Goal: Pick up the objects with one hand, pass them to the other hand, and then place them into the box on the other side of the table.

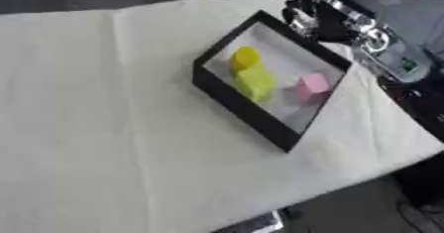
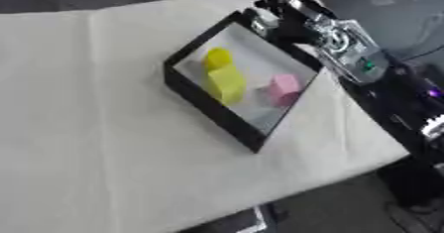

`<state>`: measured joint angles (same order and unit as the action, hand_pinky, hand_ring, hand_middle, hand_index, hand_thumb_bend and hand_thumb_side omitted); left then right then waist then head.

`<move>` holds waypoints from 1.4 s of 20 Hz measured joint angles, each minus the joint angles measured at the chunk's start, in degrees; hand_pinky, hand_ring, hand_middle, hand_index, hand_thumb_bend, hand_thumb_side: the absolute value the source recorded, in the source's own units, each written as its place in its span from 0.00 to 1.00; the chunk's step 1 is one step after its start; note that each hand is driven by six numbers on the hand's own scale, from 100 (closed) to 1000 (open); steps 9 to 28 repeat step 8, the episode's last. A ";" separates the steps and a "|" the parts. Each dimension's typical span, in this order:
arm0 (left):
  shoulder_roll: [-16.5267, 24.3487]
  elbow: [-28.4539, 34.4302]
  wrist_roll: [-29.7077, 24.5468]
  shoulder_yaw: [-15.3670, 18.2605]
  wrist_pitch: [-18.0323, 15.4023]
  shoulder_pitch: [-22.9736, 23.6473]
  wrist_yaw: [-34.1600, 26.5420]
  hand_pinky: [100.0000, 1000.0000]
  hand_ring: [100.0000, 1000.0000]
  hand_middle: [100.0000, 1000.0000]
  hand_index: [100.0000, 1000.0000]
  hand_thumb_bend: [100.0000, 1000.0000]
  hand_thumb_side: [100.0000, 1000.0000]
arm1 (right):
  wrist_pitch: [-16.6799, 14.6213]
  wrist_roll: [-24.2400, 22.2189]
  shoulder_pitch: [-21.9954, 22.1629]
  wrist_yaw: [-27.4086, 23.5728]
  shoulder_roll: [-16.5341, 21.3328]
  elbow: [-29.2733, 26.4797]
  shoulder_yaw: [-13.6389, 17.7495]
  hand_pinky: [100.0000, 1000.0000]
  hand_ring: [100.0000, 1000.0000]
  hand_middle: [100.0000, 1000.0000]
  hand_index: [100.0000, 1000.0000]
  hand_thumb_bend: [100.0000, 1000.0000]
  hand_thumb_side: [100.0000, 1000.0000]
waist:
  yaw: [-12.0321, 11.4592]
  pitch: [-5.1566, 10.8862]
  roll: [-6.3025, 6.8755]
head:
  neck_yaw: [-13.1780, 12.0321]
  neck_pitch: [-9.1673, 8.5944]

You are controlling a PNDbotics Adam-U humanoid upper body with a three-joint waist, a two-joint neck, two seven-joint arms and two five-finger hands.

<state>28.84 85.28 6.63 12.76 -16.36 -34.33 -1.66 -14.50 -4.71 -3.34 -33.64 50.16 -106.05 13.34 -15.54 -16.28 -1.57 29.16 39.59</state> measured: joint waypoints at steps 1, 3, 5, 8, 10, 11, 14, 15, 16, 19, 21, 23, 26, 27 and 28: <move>-0.35 0.35 0.92 0.90 0.46 0.68 0.00 0.84 0.71 0.74 0.89 0.03 0.64 | -0.62 0.94 0.44 -2.83 -1.55 -2.47 0.76 1.00 1.00 0.95 1.00 0.00 0.30 | 0.00 -0.03 0.10 | -1.42 -0.04; -1.18 0.99 2.61 2.65 1.52 1.84 -0.04 0.85 0.71 0.75 0.90 0.03 0.66 | -2.44 2.04 0.92 -6.13 -4.16 -5.44 1.97 1.00 1.00 0.99 1.00 0.00 0.27 | -0.02 -0.05 0.32 | -4.11 -0.45; -2.20 1.65 3.89 4.08 2.55 2.54 -0.20 0.85 0.71 0.75 0.91 0.03 0.68 | -4.33 2.06 1.11 -7.00 -6.39 -6.71 2.69 1.00 1.00 1.00 1.00 0.00 0.21 | -0.13 -0.06 0.44 | -6.26 -0.51; -4.11 2.09 5.18 5.82 4.04 3.18 -0.38 0.85 0.72 0.75 0.92 0.05 0.70 | -6.51 1.08 1.35 -6.21 -9.70 -7.31 3.45 1.00 1.00 0.96 1.00 0.00 0.16 | -0.34 -0.07 0.46 | -8.13 -0.51; -4.11 2.09 5.18 5.82 4.04 3.18 -0.38 0.85 0.72 0.75 0.92 0.05 0.70 | -6.51 1.08 1.35 -6.21 -9.70 -7.31 3.45 1.00 1.00 0.96 1.00 0.00 0.16 | -0.34 -0.07 0.46 | -8.13 -0.51; -4.11 2.09 5.18 5.82 4.04 3.18 -0.38 0.85 0.72 0.75 0.92 0.05 0.70 | -6.51 1.08 1.35 -6.21 -9.70 -7.31 3.45 1.00 1.00 0.96 1.00 0.00 0.16 | -0.34 -0.07 0.46 | -8.13 -0.51; -4.11 2.09 5.18 5.82 4.04 3.18 -0.38 0.85 0.72 0.75 0.92 0.05 0.70 | -6.51 1.08 1.35 -6.21 -9.70 -7.31 3.45 1.00 1.00 0.96 1.00 0.00 0.16 | -0.34 -0.07 0.46 | -8.13 -0.51; -4.11 2.09 5.18 5.82 4.04 3.18 -0.38 0.85 0.72 0.75 0.92 0.05 0.70 | -6.51 1.08 1.35 -6.21 -9.70 -7.31 3.45 1.00 1.00 0.96 1.00 0.00 0.16 | -0.34 -0.07 0.46 | -8.13 -0.51; -4.11 2.09 5.18 5.82 4.04 3.18 -0.38 0.85 0.72 0.75 0.92 0.05 0.70 | -6.51 1.08 1.35 -6.21 -9.70 -7.31 3.45 1.00 1.00 0.96 1.00 0.00 0.16 | -0.34 -0.07 0.46 | -8.13 -0.51; -4.11 2.09 5.18 5.82 4.04 3.18 -0.38 0.85 0.72 0.75 0.92 0.05 0.70 | -6.51 1.08 1.35 -6.21 -9.70 -7.31 3.45 1.00 1.00 0.96 1.00 0.00 0.16 | -0.34 -0.07 0.46 | -8.13 -0.51; -4.11 2.09 5.18 5.82 4.04 3.18 -0.38 0.85 0.72 0.75 0.92 0.05 0.70 | -6.51 1.08 1.35 -6.21 -9.70 -7.31 3.45 1.00 1.00 0.96 1.00 0.00 0.16 | -0.34 -0.07 0.46 | -8.13 -0.51; -4.11 2.09 5.18 5.82 4.04 3.18 -0.38 0.85 0.72 0.75 0.92 0.05 0.70 | -6.51 1.08 1.35 -6.21 -9.70 -7.31 3.45 1.00 1.00 0.96 1.00 0.00 0.16 | -0.34 -0.07 0.46 | -8.13 -0.51; -4.11 2.09 5.18 5.82 4.04 3.18 -0.38 0.85 0.72 0.75 0.92 0.05 0.70 | -6.51 1.08 1.35 -6.21 -9.70 -7.31 3.45 1.00 1.00 0.96 1.00 0.00 0.16 | -0.34 -0.07 0.46 | -8.13 -0.51; -4.11 2.09 5.18 5.82 4.04 3.18 -0.38 0.85 0.72 0.75 0.92 0.05 0.70 | -6.51 1.08 1.35 -6.21 -9.70 -7.31 3.45 1.00 1.00 0.96 1.00 0.00 0.16 | -0.34 -0.07 0.46 | -8.13 -0.51; -4.11 2.09 5.18 5.82 4.04 3.18 -0.38 0.85 0.72 0.75 0.92 0.05 0.70 | -6.51 1.08 1.35 -6.21 -9.70 -7.31 3.45 1.00 1.00 0.96 1.00 0.00 0.16 | -0.34 -0.07 0.46 | -8.13 -0.51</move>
